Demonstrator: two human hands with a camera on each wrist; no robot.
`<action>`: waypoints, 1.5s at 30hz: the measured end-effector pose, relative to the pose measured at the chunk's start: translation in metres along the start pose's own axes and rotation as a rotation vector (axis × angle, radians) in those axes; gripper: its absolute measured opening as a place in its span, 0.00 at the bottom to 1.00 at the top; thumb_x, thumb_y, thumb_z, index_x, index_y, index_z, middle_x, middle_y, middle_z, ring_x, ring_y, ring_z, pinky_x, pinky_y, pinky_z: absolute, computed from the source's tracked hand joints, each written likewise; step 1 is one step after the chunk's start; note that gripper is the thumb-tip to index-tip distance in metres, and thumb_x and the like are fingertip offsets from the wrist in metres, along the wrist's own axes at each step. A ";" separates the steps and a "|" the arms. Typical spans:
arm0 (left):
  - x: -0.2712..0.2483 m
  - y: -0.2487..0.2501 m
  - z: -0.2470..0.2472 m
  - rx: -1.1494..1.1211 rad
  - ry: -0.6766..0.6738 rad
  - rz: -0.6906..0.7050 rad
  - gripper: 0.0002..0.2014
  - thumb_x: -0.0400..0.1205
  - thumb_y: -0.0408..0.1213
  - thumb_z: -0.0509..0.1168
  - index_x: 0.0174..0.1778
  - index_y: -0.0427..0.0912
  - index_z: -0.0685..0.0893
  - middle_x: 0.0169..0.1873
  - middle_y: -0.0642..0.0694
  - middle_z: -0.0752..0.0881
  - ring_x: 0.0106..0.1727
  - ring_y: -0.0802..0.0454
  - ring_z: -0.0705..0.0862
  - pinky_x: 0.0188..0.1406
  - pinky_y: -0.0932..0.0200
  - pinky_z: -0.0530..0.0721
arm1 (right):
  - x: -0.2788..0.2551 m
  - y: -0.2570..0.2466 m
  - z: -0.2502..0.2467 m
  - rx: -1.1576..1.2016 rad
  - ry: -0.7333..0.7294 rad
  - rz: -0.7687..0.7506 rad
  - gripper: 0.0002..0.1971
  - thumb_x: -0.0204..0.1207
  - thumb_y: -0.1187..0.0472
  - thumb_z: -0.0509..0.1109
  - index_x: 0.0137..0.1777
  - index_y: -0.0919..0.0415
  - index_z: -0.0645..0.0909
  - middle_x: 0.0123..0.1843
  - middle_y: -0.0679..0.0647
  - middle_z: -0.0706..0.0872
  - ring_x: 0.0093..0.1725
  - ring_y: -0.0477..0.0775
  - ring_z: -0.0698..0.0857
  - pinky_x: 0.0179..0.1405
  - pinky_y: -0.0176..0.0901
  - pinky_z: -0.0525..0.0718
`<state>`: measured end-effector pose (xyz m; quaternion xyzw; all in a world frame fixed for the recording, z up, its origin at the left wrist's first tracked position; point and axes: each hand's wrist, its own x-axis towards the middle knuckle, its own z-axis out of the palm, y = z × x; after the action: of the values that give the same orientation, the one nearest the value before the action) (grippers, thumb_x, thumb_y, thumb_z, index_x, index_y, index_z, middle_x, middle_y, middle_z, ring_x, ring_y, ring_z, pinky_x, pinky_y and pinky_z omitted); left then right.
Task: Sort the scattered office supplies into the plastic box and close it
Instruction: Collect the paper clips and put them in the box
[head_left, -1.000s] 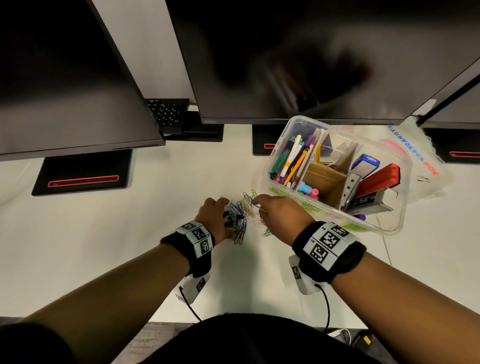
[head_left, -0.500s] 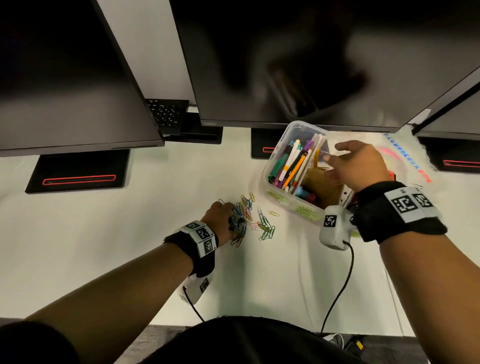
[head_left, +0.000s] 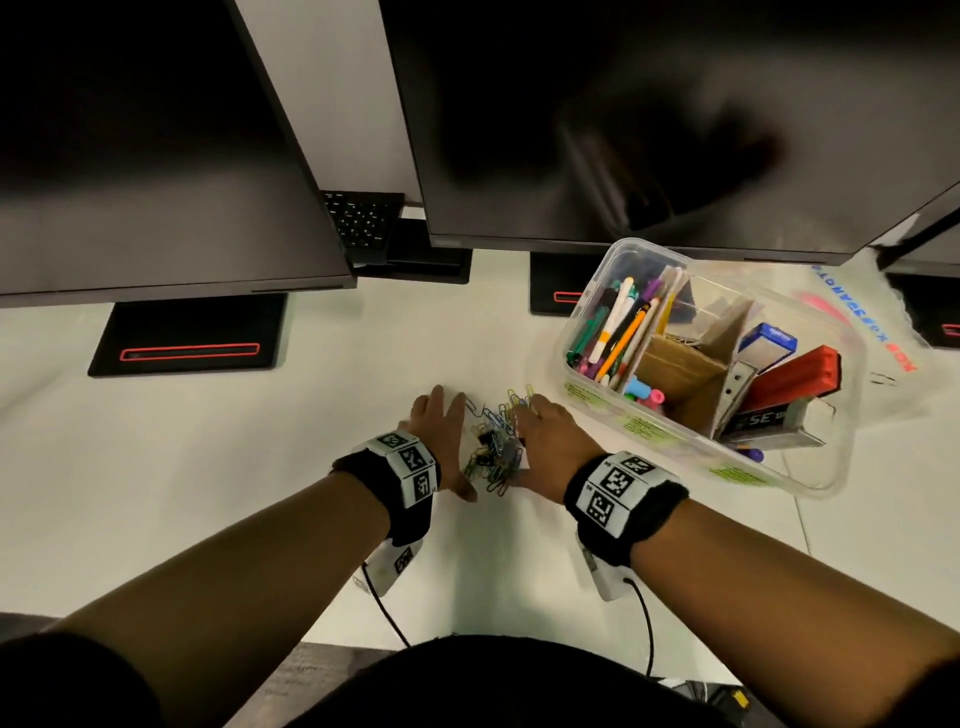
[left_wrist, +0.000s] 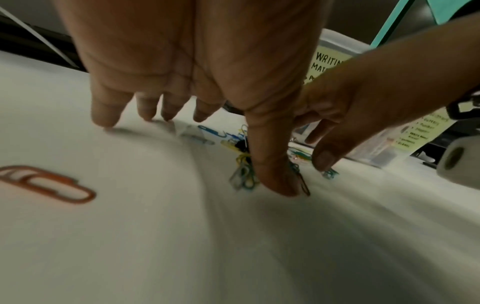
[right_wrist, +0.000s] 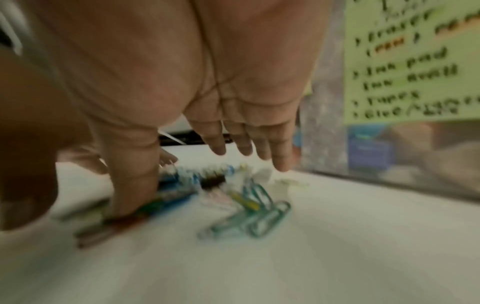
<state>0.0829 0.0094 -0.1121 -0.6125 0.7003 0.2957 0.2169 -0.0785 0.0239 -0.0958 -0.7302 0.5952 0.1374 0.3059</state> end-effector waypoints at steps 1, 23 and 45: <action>0.001 0.001 0.000 0.012 -0.004 0.004 0.66 0.63 0.56 0.79 0.82 0.41 0.37 0.83 0.37 0.38 0.84 0.37 0.40 0.83 0.41 0.54 | 0.006 0.005 0.006 -0.015 -0.002 0.026 0.50 0.68 0.44 0.75 0.82 0.60 0.50 0.82 0.63 0.53 0.81 0.67 0.56 0.79 0.58 0.64; -0.001 0.013 0.014 -0.118 0.114 0.230 0.39 0.66 0.47 0.78 0.72 0.42 0.70 0.65 0.40 0.72 0.64 0.41 0.77 0.65 0.48 0.79 | 0.002 0.001 0.020 0.208 0.054 0.070 0.36 0.63 0.56 0.81 0.71 0.55 0.71 0.65 0.61 0.69 0.61 0.64 0.77 0.65 0.50 0.79; -0.034 0.026 -0.089 -0.324 0.287 0.235 0.10 0.77 0.34 0.68 0.53 0.38 0.85 0.52 0.42 0.87 0.57 0.44 0.82 0.52 0.60 0.75 | -0.022 -0.019 -0.071 0.424 0.306 -0.108 0.09 0.76 0.67 0.67 0.52 0.67 0.86 0.50 0.64 0.90 0.49 0.63 0.88 0.54 0.52 0.86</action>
<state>0.0682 -0.0247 -0.0208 -0.5893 0.7338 0.3373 -0.0218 -0.0774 -0.0002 -0.0227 -0.6927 0.6102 -0.1190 0.3656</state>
